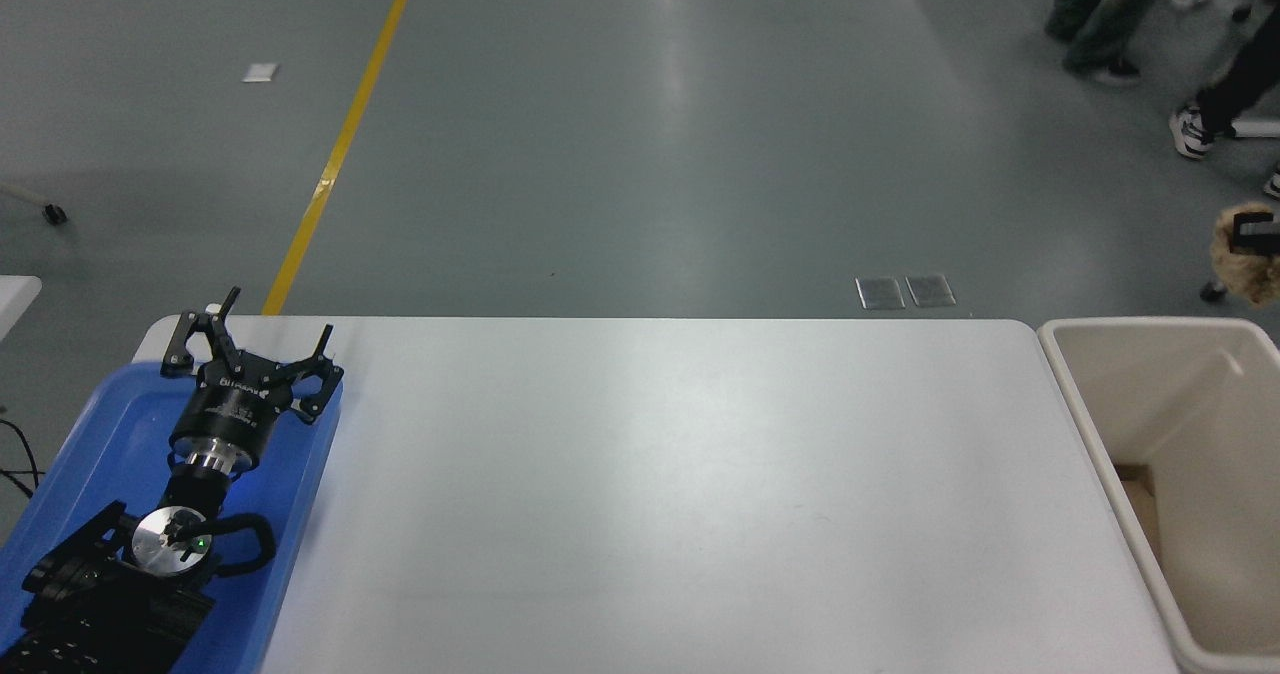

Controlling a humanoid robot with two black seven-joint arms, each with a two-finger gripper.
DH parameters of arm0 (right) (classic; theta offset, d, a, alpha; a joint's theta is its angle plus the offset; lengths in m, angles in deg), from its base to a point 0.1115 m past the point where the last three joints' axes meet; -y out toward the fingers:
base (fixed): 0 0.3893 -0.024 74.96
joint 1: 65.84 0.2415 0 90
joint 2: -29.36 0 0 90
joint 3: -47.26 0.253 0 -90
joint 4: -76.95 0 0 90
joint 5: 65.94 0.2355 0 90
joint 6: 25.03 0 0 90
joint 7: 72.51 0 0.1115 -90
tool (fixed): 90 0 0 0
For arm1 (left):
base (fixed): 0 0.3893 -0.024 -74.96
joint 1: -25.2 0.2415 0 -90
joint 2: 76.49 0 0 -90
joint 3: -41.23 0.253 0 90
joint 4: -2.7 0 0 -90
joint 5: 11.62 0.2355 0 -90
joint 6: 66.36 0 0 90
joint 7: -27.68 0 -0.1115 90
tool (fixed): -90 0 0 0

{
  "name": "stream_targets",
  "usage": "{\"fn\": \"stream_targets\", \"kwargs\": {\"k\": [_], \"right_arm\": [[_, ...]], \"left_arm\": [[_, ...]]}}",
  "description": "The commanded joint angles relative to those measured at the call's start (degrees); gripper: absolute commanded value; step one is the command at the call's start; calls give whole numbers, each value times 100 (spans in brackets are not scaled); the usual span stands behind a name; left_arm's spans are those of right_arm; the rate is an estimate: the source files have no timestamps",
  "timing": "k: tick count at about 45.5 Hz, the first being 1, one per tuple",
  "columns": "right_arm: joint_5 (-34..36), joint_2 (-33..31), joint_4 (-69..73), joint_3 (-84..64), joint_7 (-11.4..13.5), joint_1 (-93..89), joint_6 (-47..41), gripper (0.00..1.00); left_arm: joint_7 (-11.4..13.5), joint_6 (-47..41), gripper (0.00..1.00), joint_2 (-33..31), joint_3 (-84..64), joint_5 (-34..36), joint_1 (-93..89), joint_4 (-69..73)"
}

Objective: Pick up paper ball place in dustbin

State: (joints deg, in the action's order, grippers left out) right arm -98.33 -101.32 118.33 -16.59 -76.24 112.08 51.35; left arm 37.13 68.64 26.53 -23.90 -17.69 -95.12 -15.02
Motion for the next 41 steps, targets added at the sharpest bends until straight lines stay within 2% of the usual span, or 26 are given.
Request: {"fn": "stream_targets", "kwargs": {"k": [1,9,16,29,30,31,32,35,41], "right_arm": [[409,103,-1404,1085,12,-2541,755,0],[1147,850,-2397,1384,12,-3851,1010,0],[1631,1378,-2635,1402,30,-4467,1317,0],[1640,1475,-2635,1648,30,-4564,1379,0],[1640,1475,-2635,1648,30,-4555,1379,3],[1640,1475,-2635,1648,30,-4555,1379,12],[1640,1475,-2635,1648,30,-4555,1379,28],[1640,1466,-2627,1735,30,-4546,1388,100],[1631,1405,-2618,1841,30,-4494,1362,100]], "left_arm": [[-5,0,99,-1,9,8,-10,-4],[-5,0,99,-1,9,8,-10,-4],[-5,0,99,-1,9,8,-10,-4],[-5,0,99,-9,9,8,-10,-4],[-5,0,99,-1,9,8,-10,-4],[-5,0,99,-9,9,8,-10,-4],[-5,0,99,-9,9,8,-10,-4],[-5,0,99,-1,9,8,-10,5],[-5,0,99,-9,9,8,-10,-4]]}}
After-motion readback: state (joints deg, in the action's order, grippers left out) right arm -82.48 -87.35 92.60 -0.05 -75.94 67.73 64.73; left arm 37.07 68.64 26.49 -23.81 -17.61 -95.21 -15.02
